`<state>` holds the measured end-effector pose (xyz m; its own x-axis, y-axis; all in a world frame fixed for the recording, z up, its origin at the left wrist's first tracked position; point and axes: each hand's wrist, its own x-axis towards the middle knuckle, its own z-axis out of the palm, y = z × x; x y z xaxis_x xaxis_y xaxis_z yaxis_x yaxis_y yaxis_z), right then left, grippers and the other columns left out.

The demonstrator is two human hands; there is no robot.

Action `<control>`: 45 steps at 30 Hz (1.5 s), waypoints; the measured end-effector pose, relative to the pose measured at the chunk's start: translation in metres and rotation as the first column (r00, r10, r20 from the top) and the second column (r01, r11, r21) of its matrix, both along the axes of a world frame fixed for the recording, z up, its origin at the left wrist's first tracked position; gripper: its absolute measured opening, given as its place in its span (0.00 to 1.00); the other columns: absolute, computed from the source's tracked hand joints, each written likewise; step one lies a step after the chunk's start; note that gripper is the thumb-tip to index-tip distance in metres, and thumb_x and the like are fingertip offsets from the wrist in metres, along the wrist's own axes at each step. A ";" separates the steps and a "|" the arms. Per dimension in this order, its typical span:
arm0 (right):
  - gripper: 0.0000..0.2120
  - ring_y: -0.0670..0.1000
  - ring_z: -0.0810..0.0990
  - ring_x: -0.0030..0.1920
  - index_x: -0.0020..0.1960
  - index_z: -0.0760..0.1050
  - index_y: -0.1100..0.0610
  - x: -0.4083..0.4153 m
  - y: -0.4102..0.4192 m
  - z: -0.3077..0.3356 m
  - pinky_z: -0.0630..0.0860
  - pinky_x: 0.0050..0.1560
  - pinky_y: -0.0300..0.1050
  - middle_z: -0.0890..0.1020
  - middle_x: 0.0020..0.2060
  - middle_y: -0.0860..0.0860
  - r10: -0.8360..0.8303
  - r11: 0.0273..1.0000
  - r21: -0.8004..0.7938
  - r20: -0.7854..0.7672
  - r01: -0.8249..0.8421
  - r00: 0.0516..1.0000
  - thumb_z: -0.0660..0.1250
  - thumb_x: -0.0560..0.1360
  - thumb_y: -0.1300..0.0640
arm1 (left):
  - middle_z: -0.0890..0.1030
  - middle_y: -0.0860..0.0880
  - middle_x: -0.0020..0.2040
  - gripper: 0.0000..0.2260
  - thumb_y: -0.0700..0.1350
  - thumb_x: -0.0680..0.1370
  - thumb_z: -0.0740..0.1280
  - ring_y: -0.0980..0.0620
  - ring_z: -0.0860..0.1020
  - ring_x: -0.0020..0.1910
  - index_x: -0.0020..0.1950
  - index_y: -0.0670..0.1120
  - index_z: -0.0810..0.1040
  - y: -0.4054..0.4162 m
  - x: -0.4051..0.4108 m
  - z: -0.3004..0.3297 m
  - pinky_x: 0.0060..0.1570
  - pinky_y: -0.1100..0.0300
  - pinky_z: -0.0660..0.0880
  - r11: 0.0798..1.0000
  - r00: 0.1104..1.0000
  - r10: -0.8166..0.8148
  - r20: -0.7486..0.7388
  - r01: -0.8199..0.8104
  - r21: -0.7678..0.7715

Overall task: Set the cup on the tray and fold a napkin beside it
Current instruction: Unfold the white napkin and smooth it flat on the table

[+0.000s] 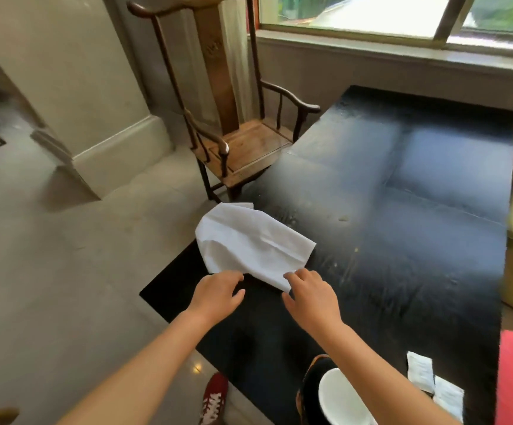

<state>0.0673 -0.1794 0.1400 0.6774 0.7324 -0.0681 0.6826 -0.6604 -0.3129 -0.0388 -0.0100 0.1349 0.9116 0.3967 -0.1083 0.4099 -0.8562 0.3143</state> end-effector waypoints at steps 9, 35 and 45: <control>0.16 0.53 0.70 0.60 0.64 0.69 0.53 -0.012 0.117 -0.056 0.72 0.55 0.48 0.74 0.61 0.50 -0.026 0.999 -0.037 -0.068 0.024 0.997 0.59 0.76 0.53 | 0.79 0.51 0.56 0.16 0.52 0.77 0.64 0.53 0.77 0.55 0.63 0.48 0.73 0.121 0.010 -0.054 0.56 0.58 0.72 0.995 0.992 -0.093 -0.090 0.097 0.037; 0.07 0.52 0.76 0.41 0.41 0.77 0.58 0.015 0.221 -0.127 0.72 0.40 0.45 0.80 0.37 0.51 -0.398 0.905 0.030 -0.292 0.424 0.870 0.62 0.75 0.57 | 0.77 0.51 0.40 0.03 0.45 0.76 0.66 0.54 0.75 0.40 0.46 0.46 0.75 0.189 0.063 -0.119 0.38 0.64 0.69 0.946 0.963 -0.265 0.055 0.270 -0.178; 0.04 0.48 0.77 0.41 0.44 0.78 0.57 0.053 0.196 -0.013 0.74 0.44 0.40 0.81 0.41 0.51 -0.268 0.907 0.244 -0.289 0.342 0.919 0.65 0.75 0.59 | 0.82 0.47 0.46 0.09 0.42 0.78 0.62 0.47 0.79 0.47 0.48 0.45 0.82 0.234 0.109 -0.005 0.48 0.50 0.77 0.957 0.962 -0.261 0.082 0.269 -0.108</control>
<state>0.1202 0.0167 0.1274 0.8594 0.5050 -0.0801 0.3398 -0.6811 -0.6485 0.0697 0.2239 0.1303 0.9889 0.1280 -0.0754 0.1482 -0.8871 0.4371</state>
